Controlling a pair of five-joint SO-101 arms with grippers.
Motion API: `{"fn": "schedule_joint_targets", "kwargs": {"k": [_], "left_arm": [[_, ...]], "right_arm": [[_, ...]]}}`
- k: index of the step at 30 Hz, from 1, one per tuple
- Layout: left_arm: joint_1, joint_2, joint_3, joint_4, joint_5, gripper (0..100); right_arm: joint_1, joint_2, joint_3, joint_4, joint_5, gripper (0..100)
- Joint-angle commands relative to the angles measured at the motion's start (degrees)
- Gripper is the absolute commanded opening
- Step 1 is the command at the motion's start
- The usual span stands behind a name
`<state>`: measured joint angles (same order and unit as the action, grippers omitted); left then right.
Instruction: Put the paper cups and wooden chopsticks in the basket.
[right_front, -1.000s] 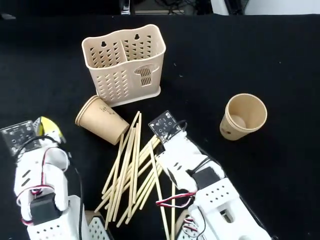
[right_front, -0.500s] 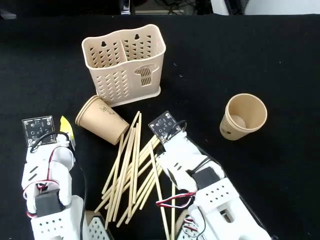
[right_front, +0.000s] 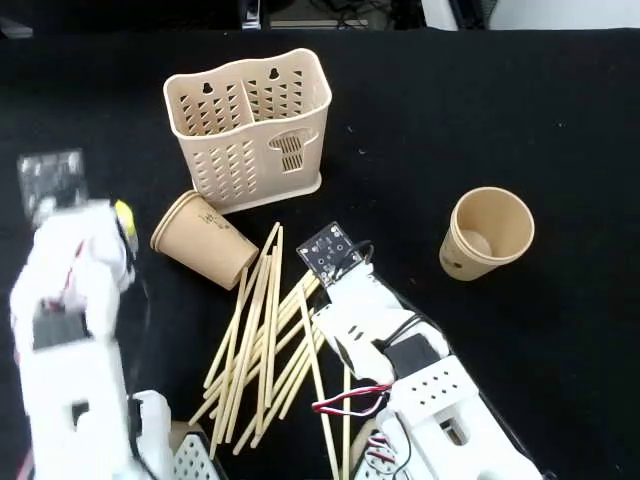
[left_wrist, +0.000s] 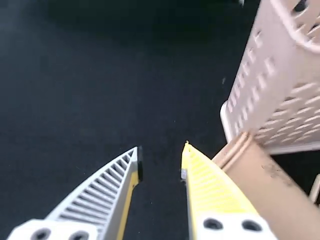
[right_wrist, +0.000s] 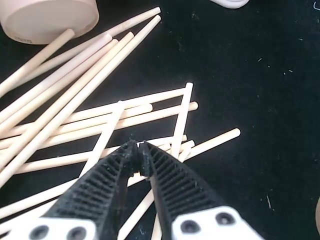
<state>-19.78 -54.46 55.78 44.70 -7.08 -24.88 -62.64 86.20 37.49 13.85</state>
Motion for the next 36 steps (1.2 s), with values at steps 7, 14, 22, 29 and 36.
{"fn": "schedule_joint_targets", "kwargs": {"k": [7,14,22,29,36], "left_arm": [[0.2,40.4,-15.6,-17.1,-0.7,16],[3.8,45.9,-13.5,-16.9,-0.6,16],[6.1,38.7,-3.3,-16.9,-0.9,16],[6.9,15.3,13.7,-16.8,-1.0,16],[15.0,-12.0,21.9,-1.5,-1.0,16]], "right_arm": [[-0.5,-0.7,-0.3,-0.1,-0.5,1.5],[-0.6,-0.7,-0.5,-0.8,-0.4,1.5],[-0.6,-0.7,0.0,-2.5,-0.6,1.5],[-0.6,-0.7,0.0,-2.5,-0.6,1.5],[-0.6,-0.7,0.0,-2.5,-0.5,1.5]]}}
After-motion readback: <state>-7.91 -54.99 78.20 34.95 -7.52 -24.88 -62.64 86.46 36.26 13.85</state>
